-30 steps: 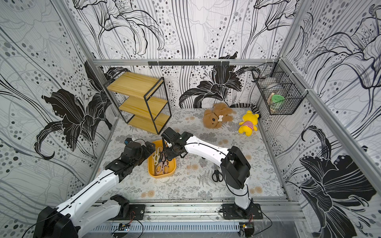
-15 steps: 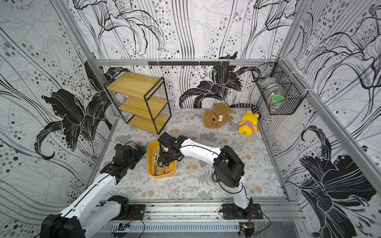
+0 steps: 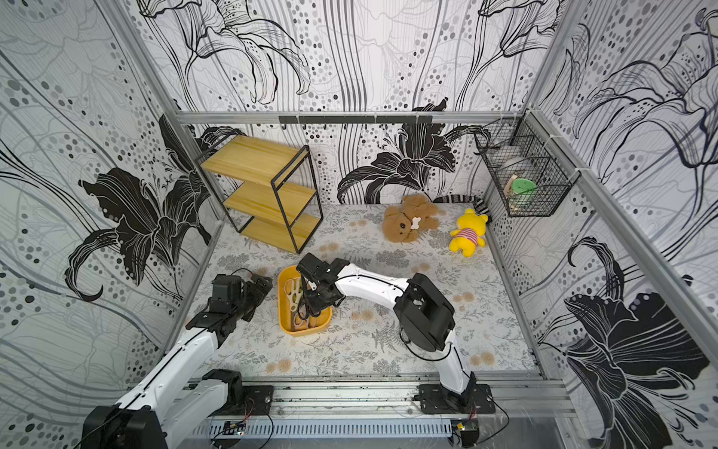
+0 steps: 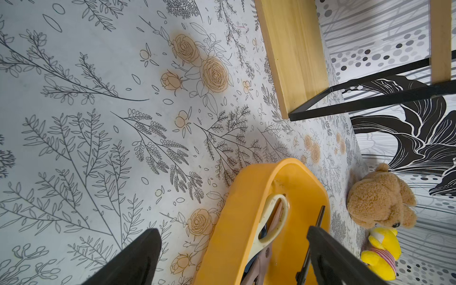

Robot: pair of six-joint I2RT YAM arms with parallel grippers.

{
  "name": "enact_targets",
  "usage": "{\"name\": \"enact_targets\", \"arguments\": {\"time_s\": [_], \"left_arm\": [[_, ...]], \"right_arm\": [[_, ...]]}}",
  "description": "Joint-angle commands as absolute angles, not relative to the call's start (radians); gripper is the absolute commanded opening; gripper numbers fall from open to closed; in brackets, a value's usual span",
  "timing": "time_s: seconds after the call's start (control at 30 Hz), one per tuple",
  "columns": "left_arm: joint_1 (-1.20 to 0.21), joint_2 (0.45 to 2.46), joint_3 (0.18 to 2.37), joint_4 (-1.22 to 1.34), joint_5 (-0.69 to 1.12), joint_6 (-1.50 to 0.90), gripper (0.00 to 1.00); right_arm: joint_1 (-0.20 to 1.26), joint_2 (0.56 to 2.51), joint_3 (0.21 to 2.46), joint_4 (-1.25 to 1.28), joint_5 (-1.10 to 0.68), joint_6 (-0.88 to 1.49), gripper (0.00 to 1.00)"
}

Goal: Put the scissors into the storage box
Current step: Place the scissors in the storage box, then pick up the scissors from the center of the board.

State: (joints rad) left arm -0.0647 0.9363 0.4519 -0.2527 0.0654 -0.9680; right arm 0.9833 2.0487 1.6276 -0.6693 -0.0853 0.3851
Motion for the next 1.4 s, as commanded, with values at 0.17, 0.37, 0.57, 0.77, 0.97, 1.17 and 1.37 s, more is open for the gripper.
{"name": "enact_targets", "arguments": {"time_s": [0.17,0.37,0.57,0.77,0.97,1.17,1.37], "left_arm": [[-0.053,0.930,0.439,-0.207,0.086,-0.965,0.97],[-0.054,0.926,0.451,-0.215,0.084,-0.964,0.97],[-0.054,0.926,0.466,-0.222,0.084,-0.962,0.97],[-0.054,0.926,0.481,-0.230,0.085,-0.958,0.97],[-0.054,0.922,0.508,-0.242,0.101,-0.942,0.97],[-0.055,0.941,0.563,-0.258,0.183,-0.891,0.98],[-0.109,0.971,0.635,-0.301,0.197,-0.832,0.98]], "right_arm": [[0.992,2.078,1.621,-0.684,-0.094,0.409,0.00],[0.991,2.101,1.650,-0.701,-0.079,0.411,0.07],[0.992,2.108,1.651,-0.704,-0.076,0.411,0.17],[0.992,2.101,1.699,-0.719,-0.054,0.401,0.22],[0.990,2.062,1.747,-0.722,-0.005,0.377,0.23],[0.953,2.019,1.761,-0.726,0.038,0.356,0.22],[0.868,1.949,1.684,-0.702,0.041,0.348,0.21]]}}
